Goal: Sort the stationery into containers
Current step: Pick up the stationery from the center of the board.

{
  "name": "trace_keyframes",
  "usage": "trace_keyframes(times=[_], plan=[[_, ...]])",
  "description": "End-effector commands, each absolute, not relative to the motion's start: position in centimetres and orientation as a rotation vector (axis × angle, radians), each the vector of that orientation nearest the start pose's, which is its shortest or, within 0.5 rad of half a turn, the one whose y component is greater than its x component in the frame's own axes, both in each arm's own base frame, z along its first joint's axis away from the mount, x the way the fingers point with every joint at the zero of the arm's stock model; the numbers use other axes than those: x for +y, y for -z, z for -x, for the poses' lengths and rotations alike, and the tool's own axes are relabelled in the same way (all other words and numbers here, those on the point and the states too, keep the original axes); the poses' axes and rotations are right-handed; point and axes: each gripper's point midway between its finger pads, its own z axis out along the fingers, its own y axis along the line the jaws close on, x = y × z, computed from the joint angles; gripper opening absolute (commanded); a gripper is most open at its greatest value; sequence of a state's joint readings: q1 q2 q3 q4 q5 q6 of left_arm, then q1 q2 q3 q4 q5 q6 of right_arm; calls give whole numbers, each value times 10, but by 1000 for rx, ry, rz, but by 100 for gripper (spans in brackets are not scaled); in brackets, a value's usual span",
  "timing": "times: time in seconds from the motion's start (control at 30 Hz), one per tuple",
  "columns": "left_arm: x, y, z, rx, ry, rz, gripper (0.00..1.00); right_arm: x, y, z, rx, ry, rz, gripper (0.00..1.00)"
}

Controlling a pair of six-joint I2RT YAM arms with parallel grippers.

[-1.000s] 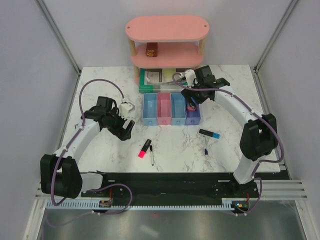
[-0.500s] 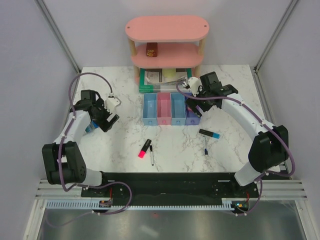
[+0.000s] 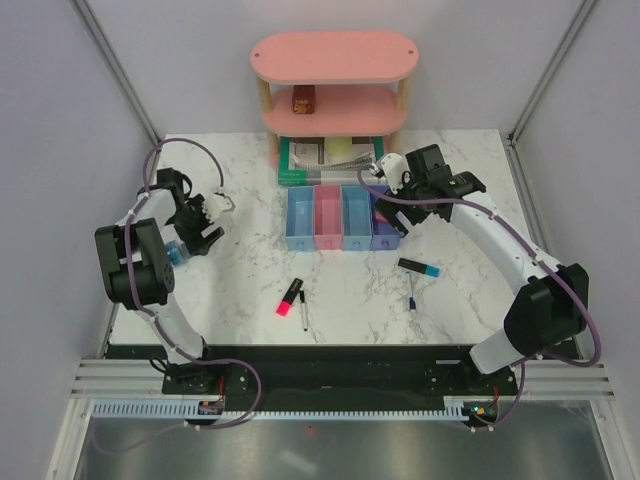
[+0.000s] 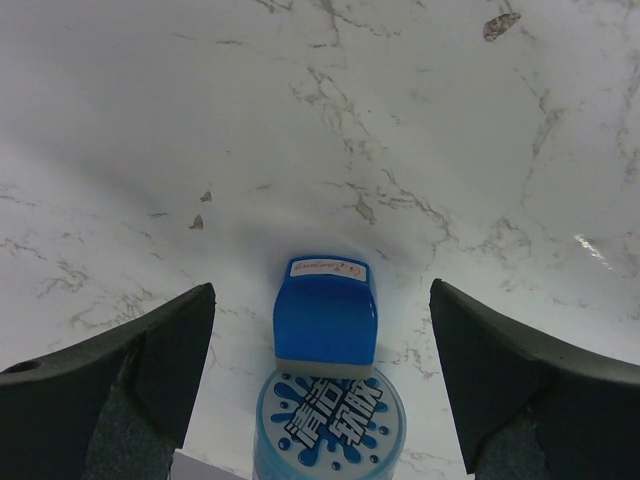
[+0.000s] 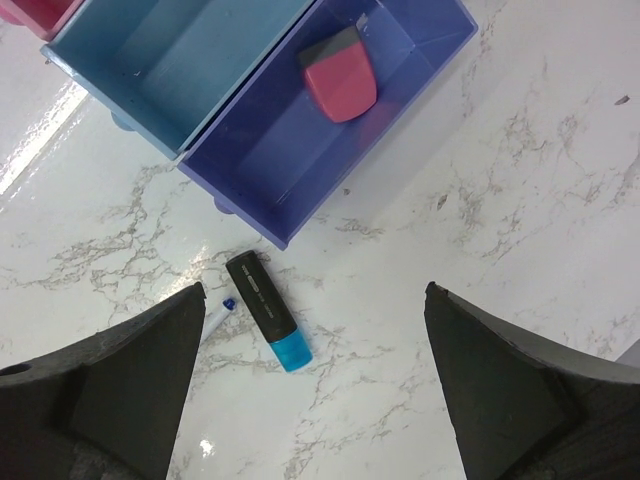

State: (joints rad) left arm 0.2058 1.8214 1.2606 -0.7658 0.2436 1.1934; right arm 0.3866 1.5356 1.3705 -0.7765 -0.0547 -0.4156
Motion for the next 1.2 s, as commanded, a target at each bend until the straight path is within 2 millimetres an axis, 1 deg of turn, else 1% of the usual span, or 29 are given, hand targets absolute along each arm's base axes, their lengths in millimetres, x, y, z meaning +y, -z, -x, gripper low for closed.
trace_keyframes(times=[0.0,0.13,0.27,0.33,0.43,0.47,0.53,0.57,0.6,0.67,0.73,0.77,0.83,0.87,0.9,0.93,0.97,1.03,1.07,1.1,1.13,1.17], plan=[[88,-39,-377,2414,8,-1446,94,130,-185,-350,2281,-15,981,98],[96,-25,-375,2440,5,-1468,94,130,-190,-353,2283,-14,959,98],[103,-18,-373,2454,-8,-1462,93,132,-195,-356,2283,-21,945,98],[105,-12,-367,2465,-1,-1470,92,132,-199,-357,2278,-14,943,98],[106,-2,-363,2480,3,-1476,81,132,-199,-358,2277,-11,939,98],[106,2,-361,2489,15,-1476,68,132,-199,-358,2277,-11,939,98],[104,5,-359,2499,35,-1464,52,131,-197,-358,2284,-8,941,98],[102,5,-360,2492,42,-1459,28,132,-197,-358,2281,-8,942,98],[101,4,-360,2494,49,-1443,23,131,-196,-359,2282,-6,940,98],[96,1,-361,2481,67,-1432,21,130,-196,-360,2286,-6,934,98],[92,-7,-363,2460,60,-1423,20,128,-194,-362,2296,-3,927,98],[86,-11,-364,2441,69,-1425,18,127,-195,-364,2293,-2,922,98],[79,-26,-366,2407,59,-1429,14,125,-194,-368,2297,1,903,98],[67,-31,-367,2378,78,-1446,13,122,-195,-370,2297,4,891,98],[62,-44,-369,2347,64,-1446,13,118,-196,-374,2301,7,867,98],[53,-50,-367,2333,79,-1461,13,115,-195,-377,2307,9,851,98],[35,-57,-368,2288,100,-1496,12,113,-195,-379,2309,6,838,98],[14,-79,-369,2232,106,-1511,12,101,-191,-386,2333,7,784,98],[-9,-87,-367,2192,137,-1543,12,98,-190,-388,2336,5,770,98],[-20,-97,-370,2161,133,-1551,12,88,-188,-391,2350,13,738,98],[-37,-107,-366,2135,153,-1574,12,84,-186,-393,2356,17,725,98],[-64,-114,-363,2082,190,-1624,12,80,-186,-394,2358,21,711,98]])
